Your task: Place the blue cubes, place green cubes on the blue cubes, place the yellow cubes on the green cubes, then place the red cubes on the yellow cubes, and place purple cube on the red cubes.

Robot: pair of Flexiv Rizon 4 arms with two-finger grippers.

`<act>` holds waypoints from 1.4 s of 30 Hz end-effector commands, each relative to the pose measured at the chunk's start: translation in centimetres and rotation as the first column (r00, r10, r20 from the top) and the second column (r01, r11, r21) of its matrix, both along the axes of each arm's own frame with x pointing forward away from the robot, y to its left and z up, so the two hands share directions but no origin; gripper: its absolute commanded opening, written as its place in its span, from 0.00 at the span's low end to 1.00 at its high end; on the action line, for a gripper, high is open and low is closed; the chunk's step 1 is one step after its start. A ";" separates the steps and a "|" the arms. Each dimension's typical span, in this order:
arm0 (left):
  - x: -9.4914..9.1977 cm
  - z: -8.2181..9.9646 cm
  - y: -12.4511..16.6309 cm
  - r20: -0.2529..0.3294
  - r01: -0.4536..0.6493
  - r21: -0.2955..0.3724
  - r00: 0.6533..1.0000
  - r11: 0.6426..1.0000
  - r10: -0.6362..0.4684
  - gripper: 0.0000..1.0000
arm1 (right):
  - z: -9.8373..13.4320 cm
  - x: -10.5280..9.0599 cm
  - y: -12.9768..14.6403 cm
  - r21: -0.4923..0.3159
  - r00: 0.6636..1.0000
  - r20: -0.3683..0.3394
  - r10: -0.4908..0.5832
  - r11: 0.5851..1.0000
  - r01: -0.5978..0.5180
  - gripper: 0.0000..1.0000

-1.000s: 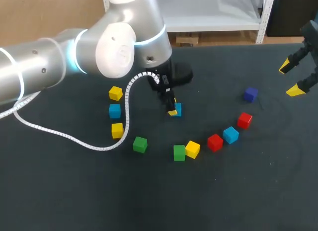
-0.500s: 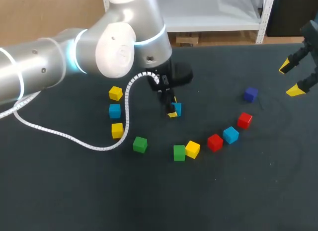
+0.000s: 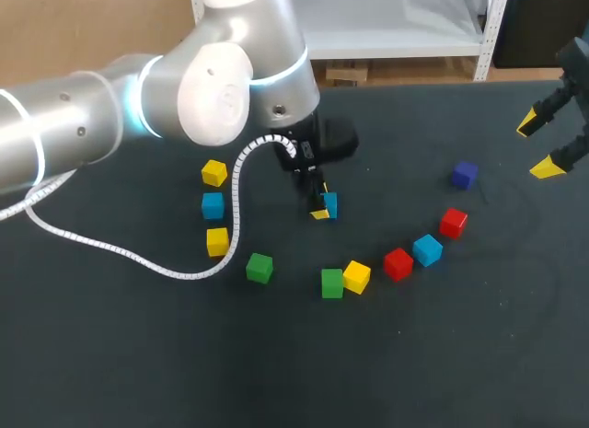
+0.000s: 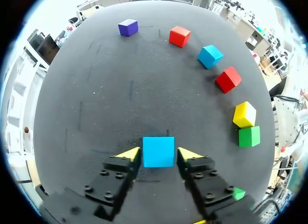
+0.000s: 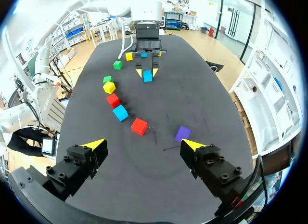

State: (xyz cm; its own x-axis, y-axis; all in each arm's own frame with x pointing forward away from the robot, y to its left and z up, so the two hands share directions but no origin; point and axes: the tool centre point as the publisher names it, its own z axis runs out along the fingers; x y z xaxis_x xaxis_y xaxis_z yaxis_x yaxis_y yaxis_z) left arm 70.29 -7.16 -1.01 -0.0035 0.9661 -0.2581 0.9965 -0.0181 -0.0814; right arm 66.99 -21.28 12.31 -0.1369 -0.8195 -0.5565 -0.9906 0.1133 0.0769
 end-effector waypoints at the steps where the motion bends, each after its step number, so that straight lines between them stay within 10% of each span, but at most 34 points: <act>1: 0.1 0.1 0.0 -0.001 0.000 0.003 1.000 1.000 0.000 0.99 | 0.0 0.0 0.0 0.001 1.000 0.001 0.000 1.000 0.000 1.00; 28: -1.4 5.1 7.9 0.060 -0.052 0.030 0.997 0.998 0.051 1.00 | 0.0 0.0 0.0 0.001 1.000 0.001 0.000 1.000 0.000 1.00; 42: -0.7 2.9 13.1 0.071 -0.096 0.060 0.993 0.994 0.092 1.00 | 0.0 0.0 0.0 0.001 1.000 0.001 0.000 1.000 0.000 1.00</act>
State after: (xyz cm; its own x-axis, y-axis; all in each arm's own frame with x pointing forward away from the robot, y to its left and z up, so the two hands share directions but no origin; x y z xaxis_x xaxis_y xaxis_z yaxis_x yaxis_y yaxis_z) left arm 69.55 5.51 2.22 -0.0863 0.9758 -0.2009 0.9963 0.0851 -0.0148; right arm 66.98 -21.28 12.31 -0.1369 -0.8195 -0.5565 -0.9906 0.1133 0.0769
